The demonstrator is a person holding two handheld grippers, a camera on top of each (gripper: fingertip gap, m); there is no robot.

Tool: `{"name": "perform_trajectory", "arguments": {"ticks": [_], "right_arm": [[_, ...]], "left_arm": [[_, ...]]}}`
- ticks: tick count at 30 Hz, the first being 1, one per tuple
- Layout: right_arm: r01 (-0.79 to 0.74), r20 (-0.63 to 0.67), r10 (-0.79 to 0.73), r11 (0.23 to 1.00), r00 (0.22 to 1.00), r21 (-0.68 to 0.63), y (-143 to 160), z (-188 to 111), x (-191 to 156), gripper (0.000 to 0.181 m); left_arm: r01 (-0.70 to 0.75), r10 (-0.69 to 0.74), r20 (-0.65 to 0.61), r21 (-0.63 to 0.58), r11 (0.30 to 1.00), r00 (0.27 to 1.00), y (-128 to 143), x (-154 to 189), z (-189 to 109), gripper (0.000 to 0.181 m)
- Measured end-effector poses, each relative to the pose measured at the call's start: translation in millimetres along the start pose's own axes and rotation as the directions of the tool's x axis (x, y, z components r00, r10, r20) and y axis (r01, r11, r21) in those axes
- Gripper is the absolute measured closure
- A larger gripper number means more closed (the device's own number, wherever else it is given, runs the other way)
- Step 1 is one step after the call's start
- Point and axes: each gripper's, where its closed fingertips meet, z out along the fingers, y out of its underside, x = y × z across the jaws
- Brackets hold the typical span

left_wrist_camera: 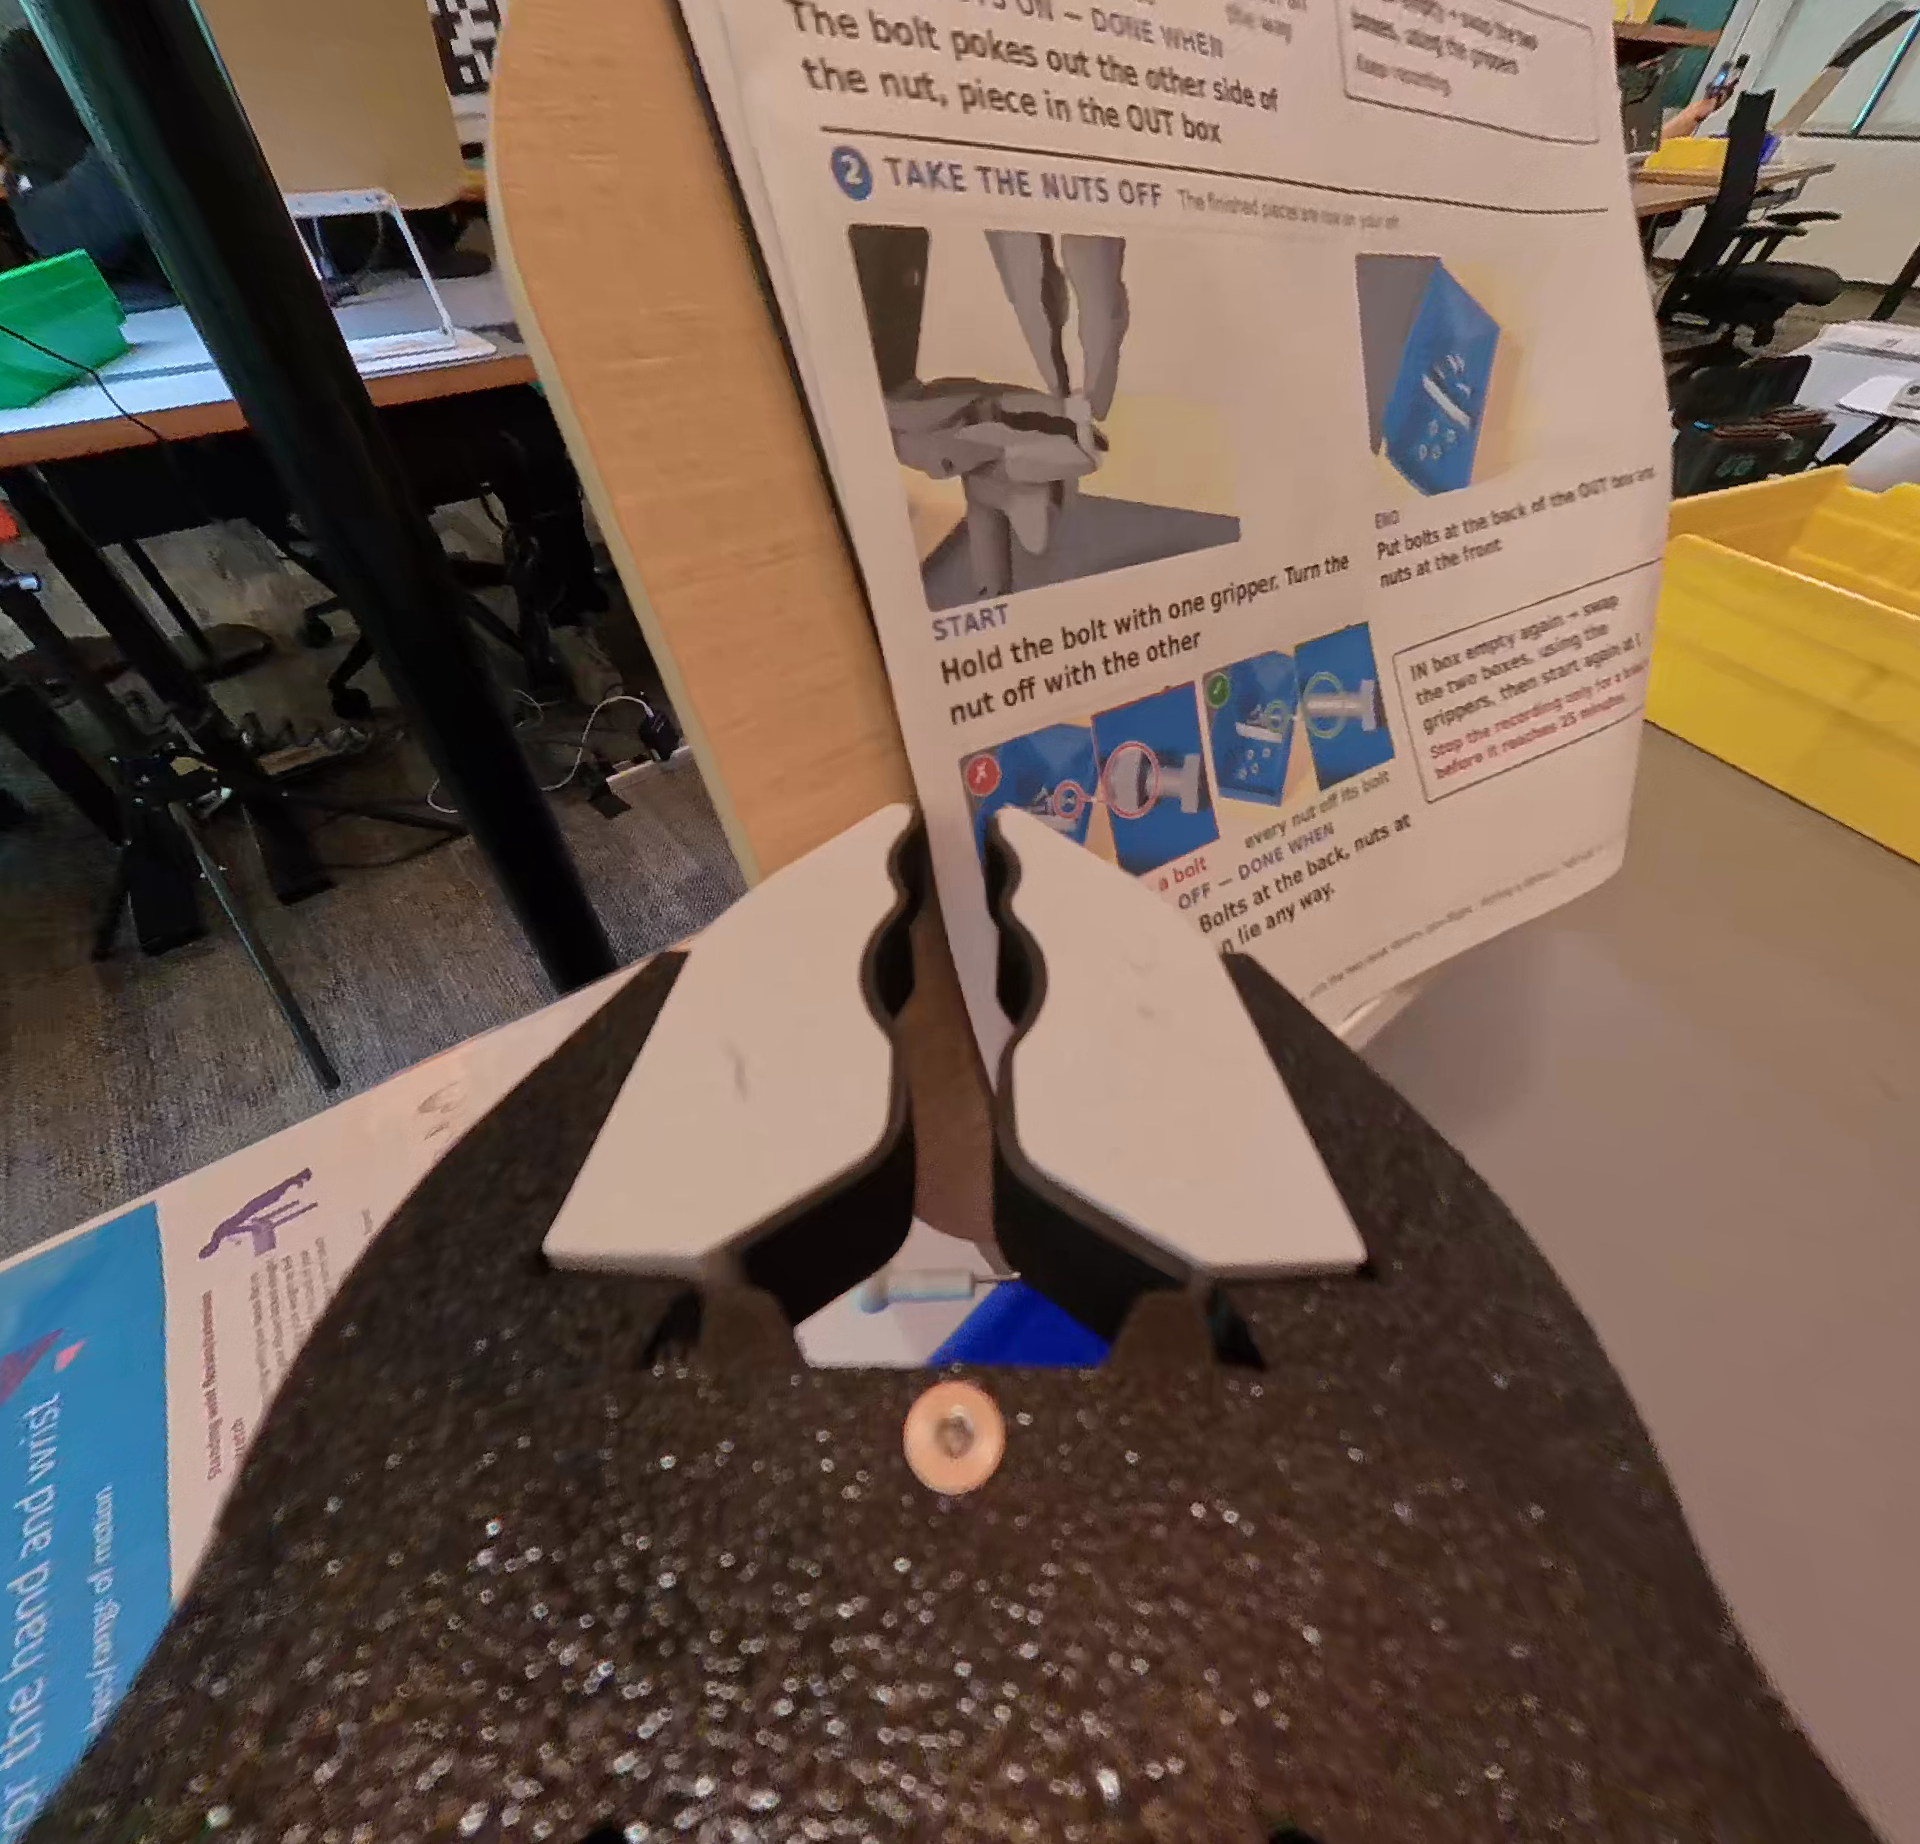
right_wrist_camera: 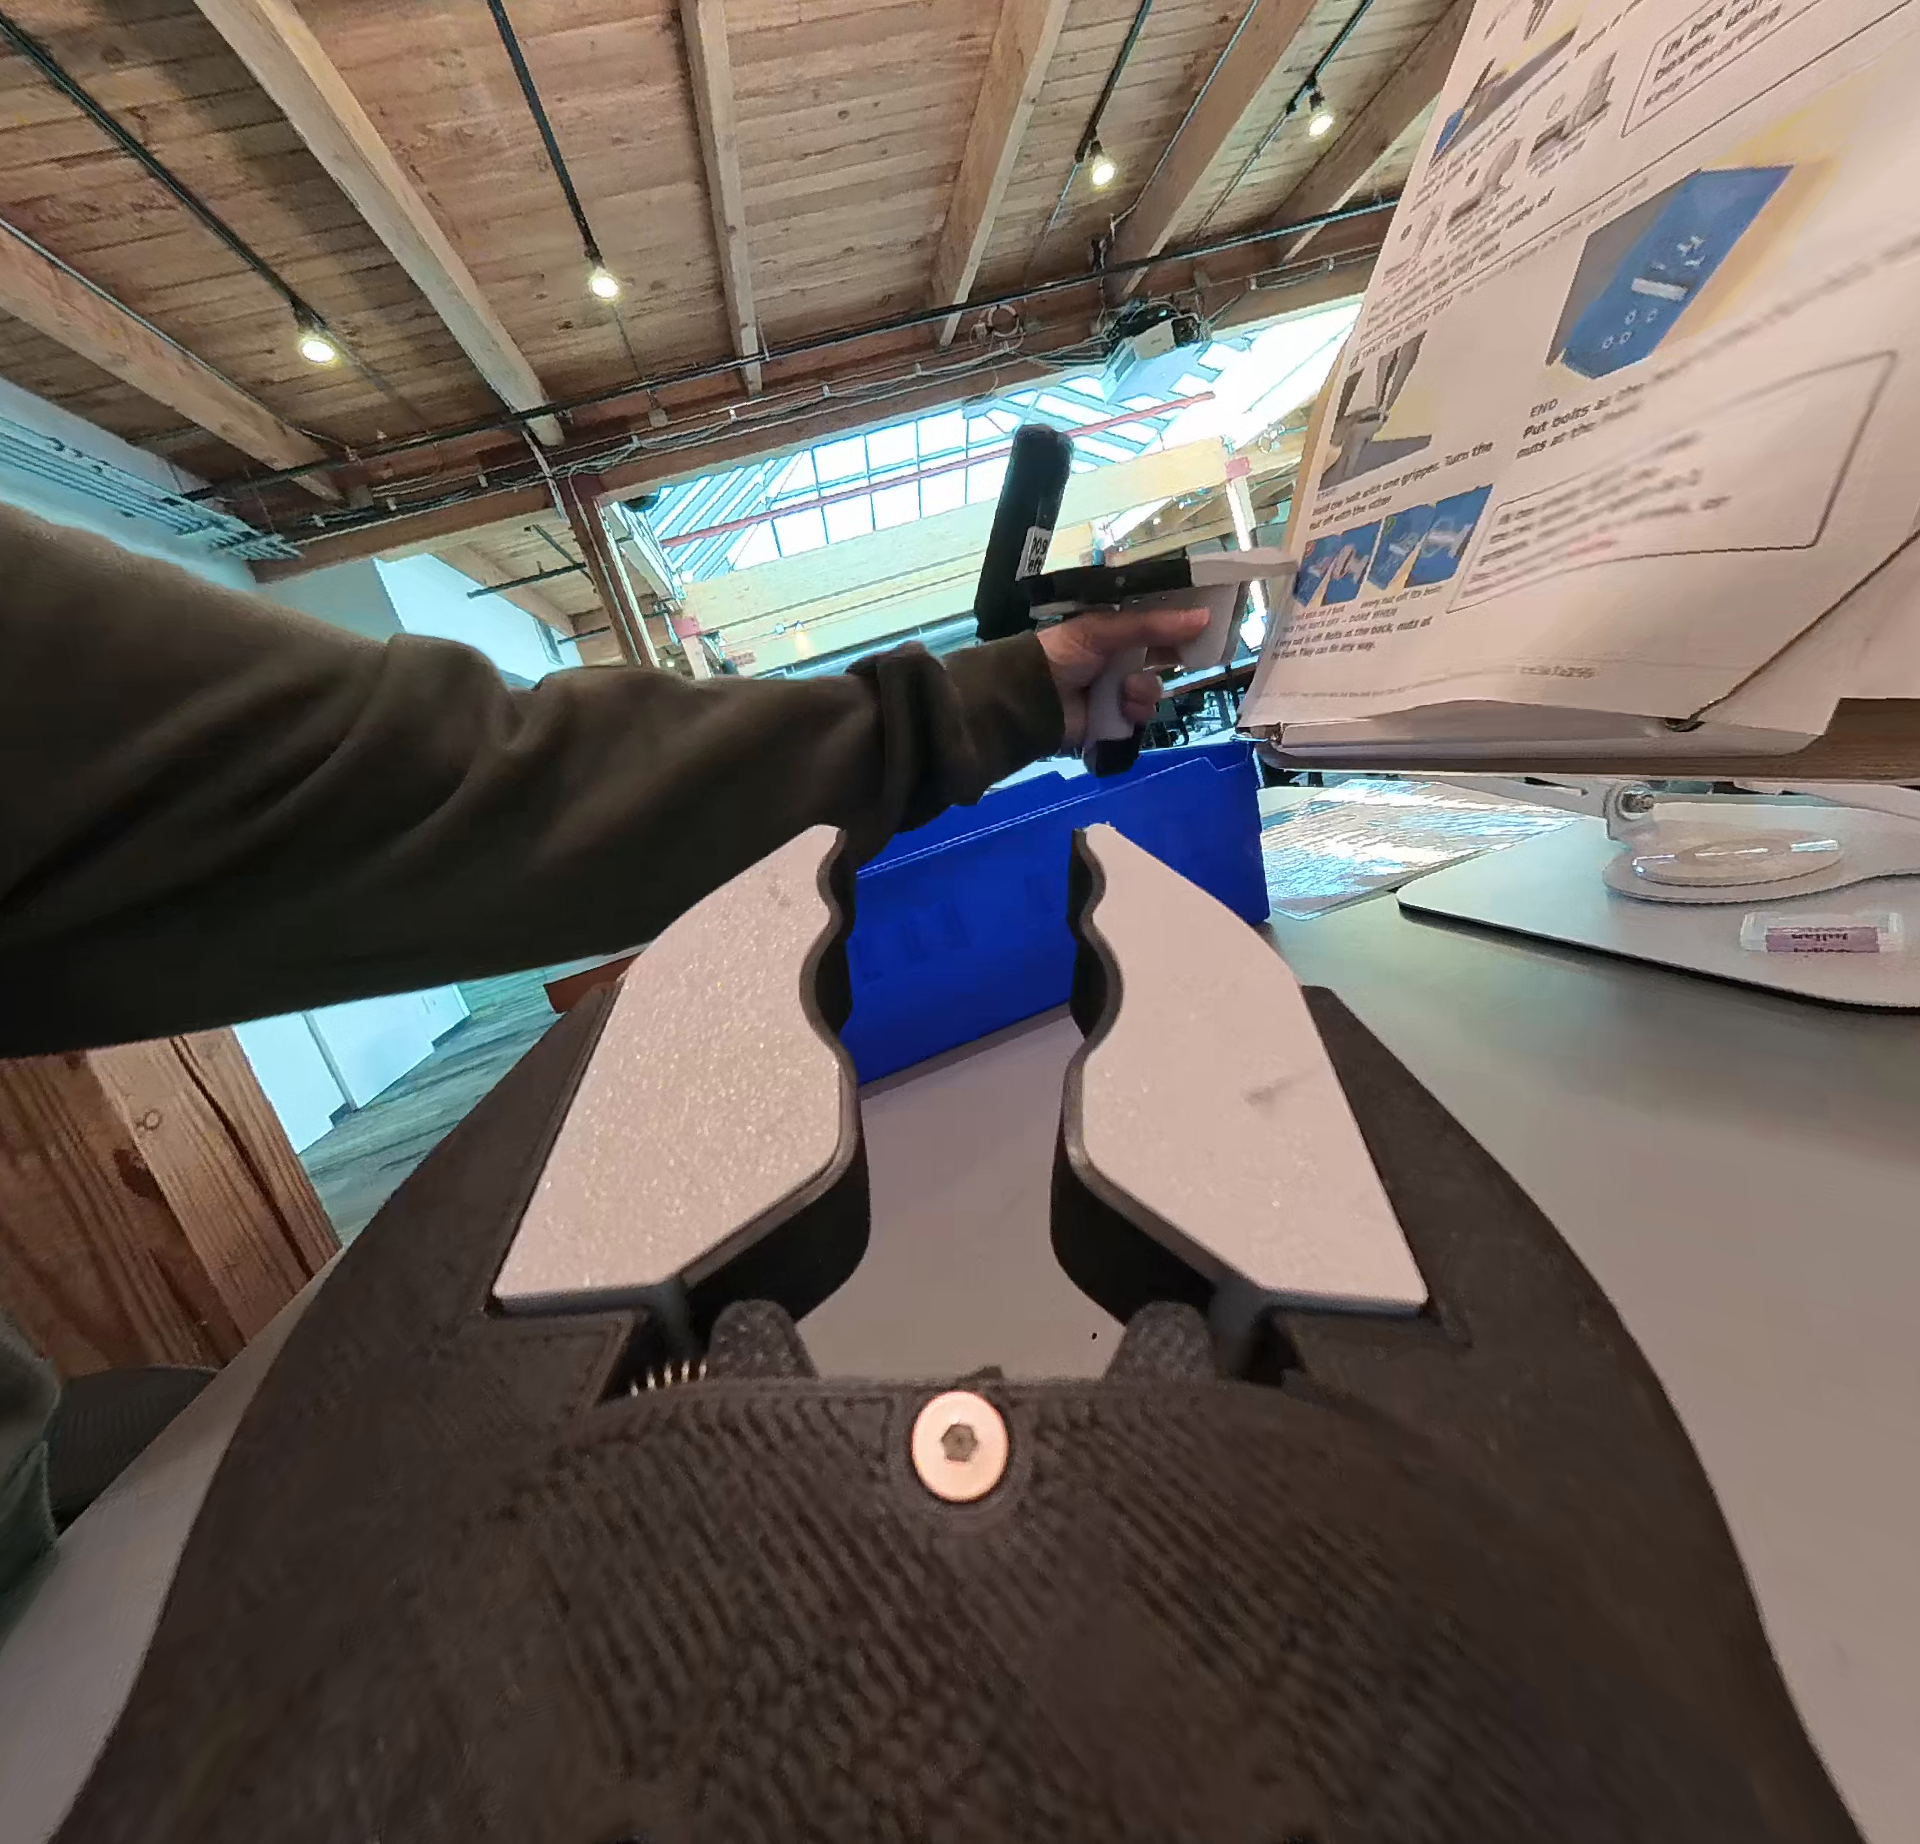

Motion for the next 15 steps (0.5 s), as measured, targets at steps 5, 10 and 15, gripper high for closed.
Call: {"name": "perform_trajectory", "arguments": {"ticks": [5, 10, 15], "right_arm": [[0.001, -0.004, -0.001, 1.000, 1.000, 0.002, -0.1, -0.2, 0.1, 0.143], [-0.002, -0.007, 0.002, 1.000, 1.000, 0.006, -0.4, -0.4, 0.3, 0.144], [-0.004, -0.017, 0.004, 1.000, 1.000, 0.004, 0.0, 0.3, 1.1, 0.147]], "left_arm": [[-0.010, 0.010, 0.018, -0.022, 1.000, 1.000, 5.5, 4.4, -2.1, 0.161], [-0.054, 0.058, 0.071, -0.053, 0.997, 0.996, 8.1, 3.6, -6.1, 0.152], [-0.094, 0.102, 0.082, -0.095, 0.991, 0.991, 14.5, 6.9, -4.0, 0.152]]}}
